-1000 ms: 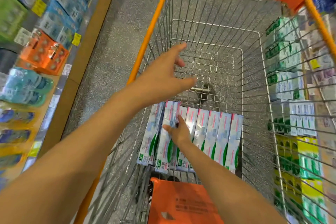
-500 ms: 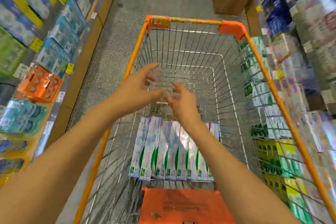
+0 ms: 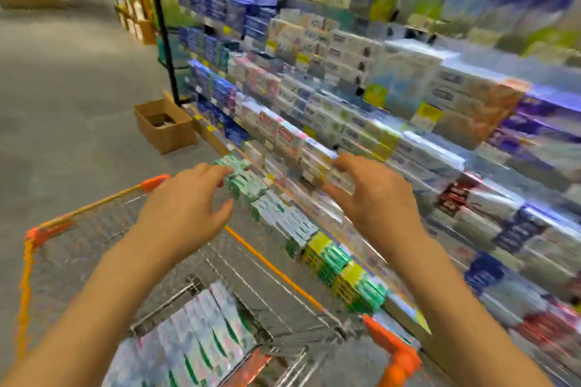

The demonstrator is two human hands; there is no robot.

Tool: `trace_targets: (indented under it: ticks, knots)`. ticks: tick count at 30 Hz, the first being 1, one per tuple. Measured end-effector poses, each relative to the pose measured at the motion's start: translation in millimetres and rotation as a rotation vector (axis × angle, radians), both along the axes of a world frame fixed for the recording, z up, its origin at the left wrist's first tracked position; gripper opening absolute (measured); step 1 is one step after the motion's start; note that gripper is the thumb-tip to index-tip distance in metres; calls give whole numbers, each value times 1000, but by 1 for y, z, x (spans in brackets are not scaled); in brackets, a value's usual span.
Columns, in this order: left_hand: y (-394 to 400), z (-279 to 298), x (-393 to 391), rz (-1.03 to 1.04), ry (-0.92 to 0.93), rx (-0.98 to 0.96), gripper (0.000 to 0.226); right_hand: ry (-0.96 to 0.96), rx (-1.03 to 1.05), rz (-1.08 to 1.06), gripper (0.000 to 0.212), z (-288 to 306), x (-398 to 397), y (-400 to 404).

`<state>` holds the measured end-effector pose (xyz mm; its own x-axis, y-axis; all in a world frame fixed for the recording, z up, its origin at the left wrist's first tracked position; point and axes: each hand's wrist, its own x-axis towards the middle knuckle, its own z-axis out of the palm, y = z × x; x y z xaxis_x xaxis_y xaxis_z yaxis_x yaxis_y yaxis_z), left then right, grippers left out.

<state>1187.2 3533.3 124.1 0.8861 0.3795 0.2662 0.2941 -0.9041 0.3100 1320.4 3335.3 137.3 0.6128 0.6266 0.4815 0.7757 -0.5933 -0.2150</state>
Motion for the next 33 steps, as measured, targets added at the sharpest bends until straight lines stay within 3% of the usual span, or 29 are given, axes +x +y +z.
trace_targets:
  ticks: [7, 12, 15, 18, 27, 30, 33]
  knots:
    - [-209, 7, 126, -496, 80, 113, 51, 85, -98, -635, 31, 19, -8, -268]
    - [-351, -37, 195, -735, 178, 159, 45, 163, -118, -930, 31, -2, -16, -415]
    - [-409, -69, 225, -759, 287, 212, 47, 249, -137, -987, 35, -27, -3, -478]
    - [-443, -102, 252, -775, 359, 217, 43, 317, -250, -1006, 38, -47, 20, -512]
    - [-442, -201, 330, -741, 616, 202, 48, 615, -235, -841, 35, -139, 117, -507]
    - [-435, -248, 365, -754, 703, 235, 49, 731, -166, -822, 35, -189, 151, -500]
    - [-435, -324, 391, -791, 866, 341, 50, 984, -75, -820, 32, -270, 188, -498]
